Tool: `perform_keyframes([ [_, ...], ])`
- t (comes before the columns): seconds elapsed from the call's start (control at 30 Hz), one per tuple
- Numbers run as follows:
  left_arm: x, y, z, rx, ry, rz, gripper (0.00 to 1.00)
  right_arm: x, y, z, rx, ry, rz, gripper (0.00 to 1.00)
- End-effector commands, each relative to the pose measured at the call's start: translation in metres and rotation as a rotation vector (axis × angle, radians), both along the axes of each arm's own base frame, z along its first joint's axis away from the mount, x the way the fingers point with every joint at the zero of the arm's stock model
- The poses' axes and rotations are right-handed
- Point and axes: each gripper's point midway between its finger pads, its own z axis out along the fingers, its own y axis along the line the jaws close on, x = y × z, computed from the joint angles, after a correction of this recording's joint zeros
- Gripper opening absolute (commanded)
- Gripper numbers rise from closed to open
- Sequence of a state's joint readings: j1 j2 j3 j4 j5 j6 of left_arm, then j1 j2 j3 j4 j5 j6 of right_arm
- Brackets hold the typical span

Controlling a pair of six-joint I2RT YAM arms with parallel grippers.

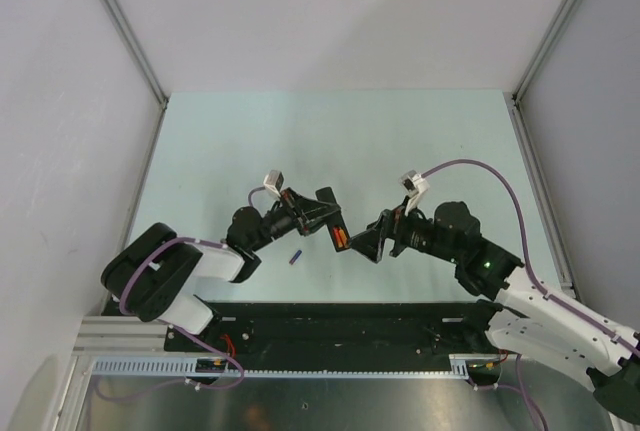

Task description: Load the batteries into the remote control

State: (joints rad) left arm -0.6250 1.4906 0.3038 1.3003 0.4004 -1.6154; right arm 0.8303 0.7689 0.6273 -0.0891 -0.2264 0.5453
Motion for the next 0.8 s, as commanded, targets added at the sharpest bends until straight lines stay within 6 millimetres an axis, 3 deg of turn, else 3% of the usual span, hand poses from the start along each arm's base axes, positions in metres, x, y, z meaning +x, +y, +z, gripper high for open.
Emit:
perform_keyframes([
  [0.0, -0.015, 0.011, 0.089, -0.228, -0.270, -0.018, 0.00, -0.015, 0.008, 0.038, 0.187, -0.116, 0.110, 0.98],
  [0.2, -0.019, 0.013, 0.097, -0.243, -0.281, -0.027, 0.00, -0.019, 0.014, 0.030, 0.194, -0.133, 0.159, 0.90],
  [0.77, -0.030, 0.019, 0.108, -0.266, -0.304, -0.035, 0.00, -0.003, 0.022, 0.015, 0.169, -0.108, 0.135, 0.75],
])
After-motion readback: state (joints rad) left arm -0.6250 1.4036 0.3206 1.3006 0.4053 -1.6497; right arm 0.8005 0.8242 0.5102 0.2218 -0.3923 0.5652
